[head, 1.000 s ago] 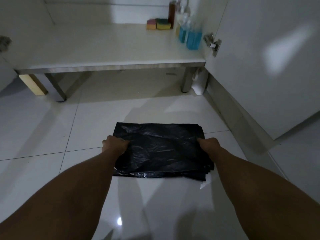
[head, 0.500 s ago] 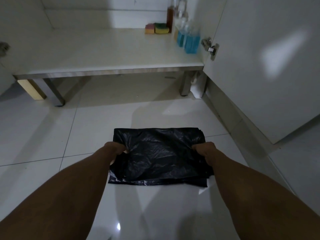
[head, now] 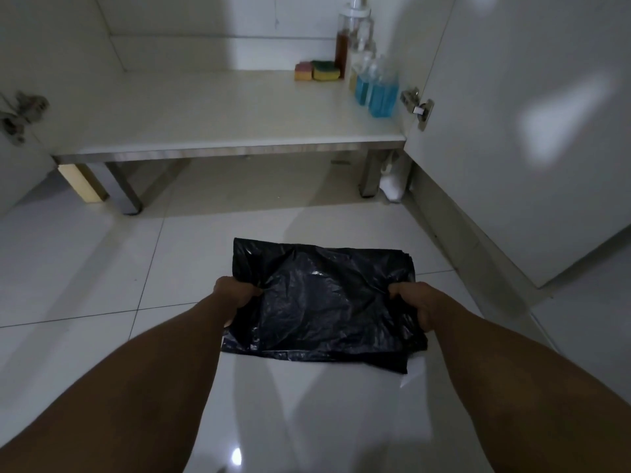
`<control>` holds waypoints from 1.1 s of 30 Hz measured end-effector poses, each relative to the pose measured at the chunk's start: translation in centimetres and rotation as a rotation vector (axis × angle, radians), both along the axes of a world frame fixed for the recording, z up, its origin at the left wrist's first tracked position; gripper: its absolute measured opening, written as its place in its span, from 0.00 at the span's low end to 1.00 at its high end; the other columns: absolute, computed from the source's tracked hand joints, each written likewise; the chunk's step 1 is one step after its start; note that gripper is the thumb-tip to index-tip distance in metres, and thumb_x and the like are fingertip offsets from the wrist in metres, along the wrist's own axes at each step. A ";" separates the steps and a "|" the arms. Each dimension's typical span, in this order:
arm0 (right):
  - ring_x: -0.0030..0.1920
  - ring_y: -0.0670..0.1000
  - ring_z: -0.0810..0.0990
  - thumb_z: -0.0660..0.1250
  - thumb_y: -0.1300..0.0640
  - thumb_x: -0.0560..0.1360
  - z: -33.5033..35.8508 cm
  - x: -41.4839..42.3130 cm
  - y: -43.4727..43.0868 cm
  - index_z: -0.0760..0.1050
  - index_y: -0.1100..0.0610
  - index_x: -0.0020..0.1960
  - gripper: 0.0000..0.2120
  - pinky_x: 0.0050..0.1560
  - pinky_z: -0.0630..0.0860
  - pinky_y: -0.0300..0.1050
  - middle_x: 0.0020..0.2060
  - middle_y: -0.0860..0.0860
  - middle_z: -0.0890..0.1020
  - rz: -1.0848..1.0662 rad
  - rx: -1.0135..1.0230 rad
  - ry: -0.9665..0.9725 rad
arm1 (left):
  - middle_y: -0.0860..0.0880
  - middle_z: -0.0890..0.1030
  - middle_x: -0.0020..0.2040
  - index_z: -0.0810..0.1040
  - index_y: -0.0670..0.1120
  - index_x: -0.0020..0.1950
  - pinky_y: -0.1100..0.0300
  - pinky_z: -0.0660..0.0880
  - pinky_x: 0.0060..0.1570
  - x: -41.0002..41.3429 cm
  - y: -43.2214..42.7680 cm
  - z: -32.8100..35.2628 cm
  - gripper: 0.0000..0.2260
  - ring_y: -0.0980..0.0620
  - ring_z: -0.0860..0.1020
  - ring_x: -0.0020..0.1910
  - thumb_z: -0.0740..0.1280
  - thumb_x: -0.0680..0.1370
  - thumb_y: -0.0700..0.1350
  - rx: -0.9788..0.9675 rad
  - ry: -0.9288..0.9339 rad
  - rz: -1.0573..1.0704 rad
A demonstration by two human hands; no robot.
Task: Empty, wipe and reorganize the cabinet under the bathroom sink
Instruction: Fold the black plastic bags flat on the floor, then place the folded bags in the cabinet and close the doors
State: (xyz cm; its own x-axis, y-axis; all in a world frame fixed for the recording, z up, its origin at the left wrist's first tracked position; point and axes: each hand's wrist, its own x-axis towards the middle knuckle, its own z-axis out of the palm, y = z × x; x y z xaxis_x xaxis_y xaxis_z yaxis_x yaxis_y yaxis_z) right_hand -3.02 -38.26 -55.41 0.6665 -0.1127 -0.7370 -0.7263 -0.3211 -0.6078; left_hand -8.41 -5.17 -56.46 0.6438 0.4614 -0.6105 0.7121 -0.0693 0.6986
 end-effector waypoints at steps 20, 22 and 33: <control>0.45 0.54 0.80 0.67 0.63 0.73 23.5 16.4 16.2 0.78 0.58 0.53 0.09 0.44 0.76 0.44 0.44 0.54 0.80 0.046 0.078 -1.119 | 0.42 0.82 0.50 0.78 0.39 0.60 0.46 0.80 0.51 10.9 11.1 21.4 0.18 0.40 0.81 0.45 0.72 0.72 0.41 -0.065 -0.631 0.401; 0.46 0.54 0.79 0.67 0.63 0.72 25.8 19.1 19.4 0.78 0.61 0.54 0.11 0.47 0.77 0.47 0.44 0.54 0.80 0.116 -0.002 -1.201 | 0.44 0.81 0.44 0.78 0.41 0.58 0.49 0.79 0.47 11.8 13.5 22.3 0.14 0.42 0.81 0.42 0.72 0.73 0.39 -0.075 -0.664 0.431; 0.61 0.61 0.75 0.72 0.53 0.70 38.8 28.0 39.7 0.79 0.55 0.55 0.15 0.61 0.72 0.57 0.57 0.58 0.79 0.345 -0.679 -1.330 | 0.46 0.80 0.55 0.76 0.43 0.62 0.61 0.70 0.33 17.5 25.9 23.2 0.14 0.50 0.76 0.40 0.67 0.79 0.46 -0.356 -0.685 0.541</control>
